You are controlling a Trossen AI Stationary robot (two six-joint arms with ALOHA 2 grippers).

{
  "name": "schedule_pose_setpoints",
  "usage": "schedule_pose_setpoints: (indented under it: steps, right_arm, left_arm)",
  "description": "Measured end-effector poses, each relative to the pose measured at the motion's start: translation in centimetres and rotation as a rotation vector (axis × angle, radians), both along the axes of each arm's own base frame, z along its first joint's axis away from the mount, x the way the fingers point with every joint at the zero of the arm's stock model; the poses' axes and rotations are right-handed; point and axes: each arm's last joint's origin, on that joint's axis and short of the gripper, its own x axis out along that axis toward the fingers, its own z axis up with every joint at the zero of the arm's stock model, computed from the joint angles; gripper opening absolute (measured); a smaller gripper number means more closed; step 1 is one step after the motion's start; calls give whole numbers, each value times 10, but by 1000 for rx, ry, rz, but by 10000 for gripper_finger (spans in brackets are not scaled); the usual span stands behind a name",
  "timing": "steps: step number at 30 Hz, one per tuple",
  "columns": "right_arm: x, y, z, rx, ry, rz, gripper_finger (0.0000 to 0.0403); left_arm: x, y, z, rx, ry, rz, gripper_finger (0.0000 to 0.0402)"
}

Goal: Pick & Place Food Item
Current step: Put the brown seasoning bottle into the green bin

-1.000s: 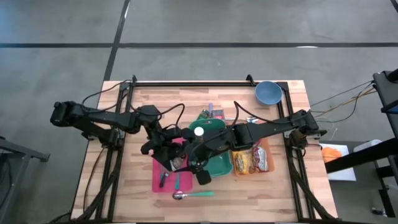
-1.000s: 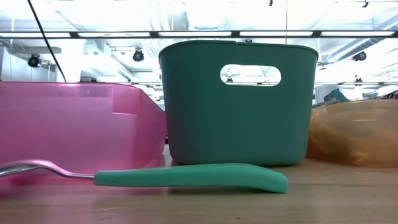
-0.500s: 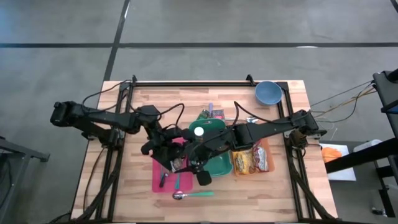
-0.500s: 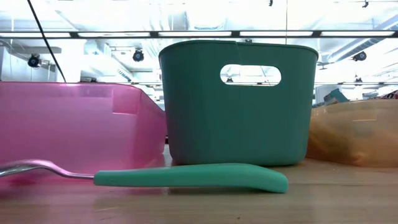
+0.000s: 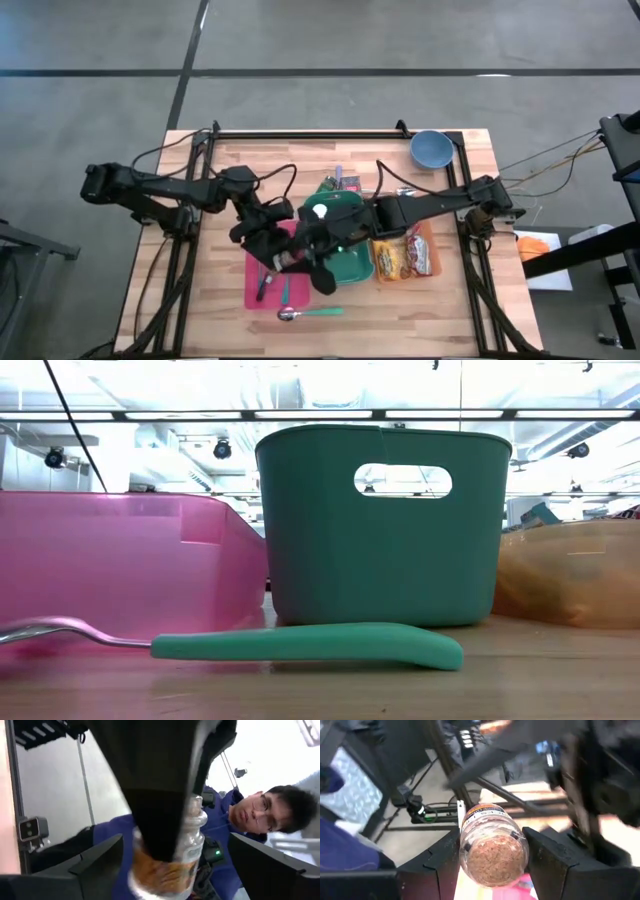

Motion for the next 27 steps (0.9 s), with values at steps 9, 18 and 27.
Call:
schedule_pose_setpoints:
  steps: [9, 18, 27]
  right_arm:
    - [-11, -15, 5, 151, 170, -113, 186]
    - [-17, -17, 15, 149, 213, -147, 186]
    - [-21, -27, 3, 160, 352, -240, 186]
  left_arm:
    - [-11, 4, 4, -3, 66, 25, 360]
    - [-25, 6, 3, 52, 100, 64, 360]
    - [-30, 7, 4, 68, 101, 82, 360]
